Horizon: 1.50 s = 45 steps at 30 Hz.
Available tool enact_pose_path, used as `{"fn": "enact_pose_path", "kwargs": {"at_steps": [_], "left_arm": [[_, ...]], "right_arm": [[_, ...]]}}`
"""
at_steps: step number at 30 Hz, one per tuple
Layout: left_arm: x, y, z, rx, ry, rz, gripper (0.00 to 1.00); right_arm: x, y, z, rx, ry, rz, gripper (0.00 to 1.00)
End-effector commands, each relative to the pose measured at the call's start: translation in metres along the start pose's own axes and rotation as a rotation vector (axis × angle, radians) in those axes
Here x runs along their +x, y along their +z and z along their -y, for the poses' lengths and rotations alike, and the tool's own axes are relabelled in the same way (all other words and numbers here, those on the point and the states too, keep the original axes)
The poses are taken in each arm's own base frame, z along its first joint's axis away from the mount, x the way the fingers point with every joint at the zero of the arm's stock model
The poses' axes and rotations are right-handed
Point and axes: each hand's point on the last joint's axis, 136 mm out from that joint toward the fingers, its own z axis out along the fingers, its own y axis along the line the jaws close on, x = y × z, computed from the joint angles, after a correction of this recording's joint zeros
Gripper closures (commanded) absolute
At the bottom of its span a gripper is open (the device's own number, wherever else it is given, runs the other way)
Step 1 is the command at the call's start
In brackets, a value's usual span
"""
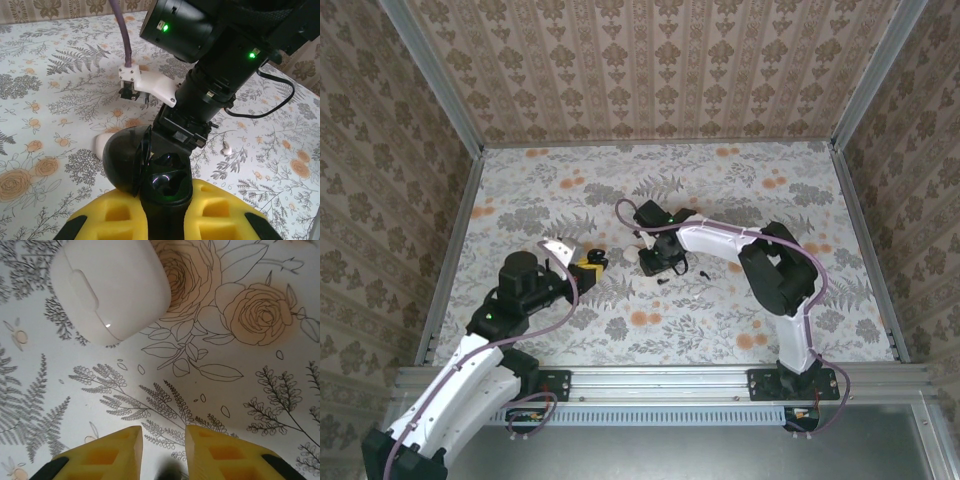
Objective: Insert wireless bluetooth earbuds into charging case
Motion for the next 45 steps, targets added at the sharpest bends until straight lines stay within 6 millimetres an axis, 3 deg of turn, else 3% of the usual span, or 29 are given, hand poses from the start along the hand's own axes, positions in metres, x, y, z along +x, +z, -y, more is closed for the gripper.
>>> {"fn": "enact_pose_path", "kwargs": {"at_steps": [1,7,14,19,24,28,34,45], "left_arm": [[-0.005,0.000,0.001,-0.004,-0.003,0.017,1.00],[-0.003,0.000,0.001,-0.006,-0.004,0.011,1.00],[-0.002,0.001,0.002,-0.006,-0.002,0.009,1.00],[-0.002,0.002,0.002,-0.002,-0.001,0.011,1.00],[-0.001,0.005,0.004,0.007,-0.002,0.015,1.00],[-0.001,0.007,0.007,0.020,0.000,0.012,1.00],[0.001,0.007,0.010,0.028,0.001,0.005,1.00],[0.005,0.004,0.010,0.015,0.010,0.001,1.00]], "right_arm": [[0.005,0.009,0.004,0.045,-0.036,-0.040,0.71],[0.007,0.008,0.009,0.070,-0.034,-0.041,0.72],[0.009,-0.026,0.013,0.094,0.018,0.020,0.72],[0.028,-0.054,0.019,0.105,0.163,0.049,0.71],[0.055,-0.068,0.003,0.020,0.346,0.096,0.72],[0.075,-0.060,-0.017,-0.023,0.389,0.088,0.78],[0.104,-0.026,-0.034,-0.024,0.413,0.008,0.86],[0.111,-0.006,-0.006,0.042,0.449,-0.035,0.91]]}}
